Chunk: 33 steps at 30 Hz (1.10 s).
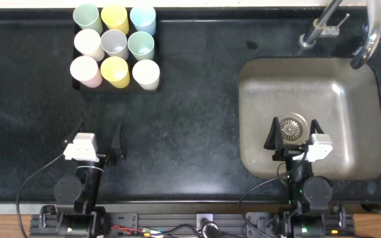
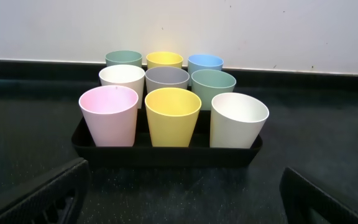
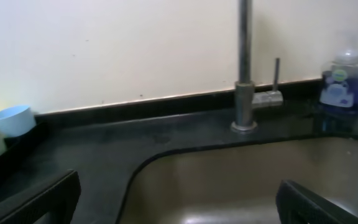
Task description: Store Cups
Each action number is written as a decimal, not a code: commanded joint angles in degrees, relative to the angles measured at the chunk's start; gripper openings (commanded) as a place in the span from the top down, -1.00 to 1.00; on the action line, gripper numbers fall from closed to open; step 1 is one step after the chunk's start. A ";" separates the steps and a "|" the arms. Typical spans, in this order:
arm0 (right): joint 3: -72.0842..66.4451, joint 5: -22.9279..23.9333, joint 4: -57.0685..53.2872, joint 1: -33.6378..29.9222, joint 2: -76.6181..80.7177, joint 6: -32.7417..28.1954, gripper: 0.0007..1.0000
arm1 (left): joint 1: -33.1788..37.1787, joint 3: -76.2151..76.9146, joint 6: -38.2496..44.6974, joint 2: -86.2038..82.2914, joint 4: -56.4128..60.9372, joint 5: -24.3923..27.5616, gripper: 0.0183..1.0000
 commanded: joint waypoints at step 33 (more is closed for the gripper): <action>-0.81 -0.59 0.31 0.59 -0.63 0.15 -1.00 | 0.44 -0.11 1.03 -0.57 -0.13 0.35 -1.00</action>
